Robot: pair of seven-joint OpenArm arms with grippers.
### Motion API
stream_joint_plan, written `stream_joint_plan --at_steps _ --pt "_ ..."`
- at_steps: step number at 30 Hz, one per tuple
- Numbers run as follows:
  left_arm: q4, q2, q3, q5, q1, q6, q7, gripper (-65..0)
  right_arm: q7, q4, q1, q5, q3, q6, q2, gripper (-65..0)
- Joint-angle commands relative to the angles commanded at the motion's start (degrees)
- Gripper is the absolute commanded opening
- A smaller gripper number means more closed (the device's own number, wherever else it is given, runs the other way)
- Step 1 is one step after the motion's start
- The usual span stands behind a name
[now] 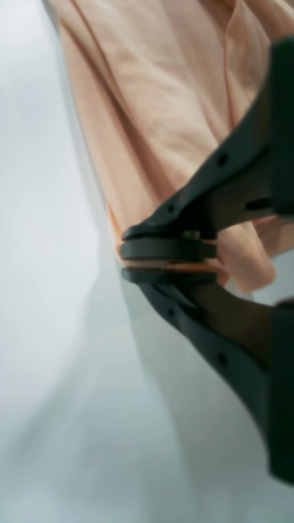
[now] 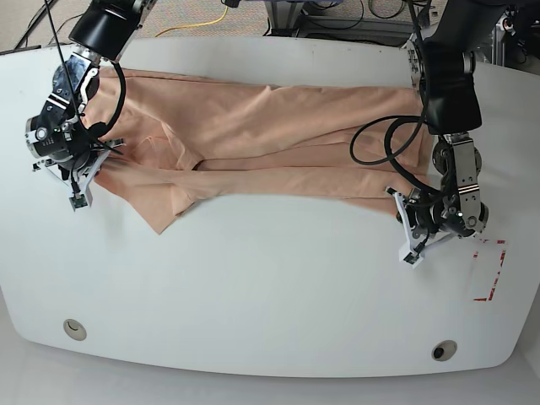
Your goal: Layout the t-shirt on the table in an organized manner, then fold the t-shirt properly
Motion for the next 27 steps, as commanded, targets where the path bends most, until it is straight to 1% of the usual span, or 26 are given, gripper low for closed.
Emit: stream_joint_plan --at_steps 7,10,15,20,22,25,27 --pt "9.0 -0.1 -0.1 0.0 3.3 0.0 6.0 -63.3 0.0 -0.1 0.0 0.0 0.0 0.0 -0.1 -63.1" --pt "13.1 -0.4 -0.1 0.0 5.0 0.0 7.7 -63.3 0.0 -0.2 0.0 0.0 0.0 0.0 -0.1 -63.1" --pt "18.9 -0.4 -0.1 0.1 8.4 0.0 7.9 -63.3 0.0 -0.2 0.0 0.0 0.0 0.0 -0.1 -63.1" --pt "22.0 -0.5 -0.8 0.1 9.5 0.0 8.0 -63.2 0.0 -0.2 0.0 0.0 -0.1 0.0 -0.1 -63.1" --pt "23.1 -0.5 -1.9 0.1 9.8 0.0 9.0 -63.1 0.0 -0.2 0.0 0.0 -0.1 0.0 -0.1 -63.1" --pt "24.7 -0.5 -3.9 0.0 9.4 0.0 12.1 -62.9 0.0 -0.2 0.0 0.0 -0.1 0.0 -0.1 -63.1" --pt "26.3 -0.5 -4.7 0.0 9.2 0.0 13.1 -62.9 0.0 -0.2 0.0 0.0 -0.1 0.0 -0.1 -63.1"
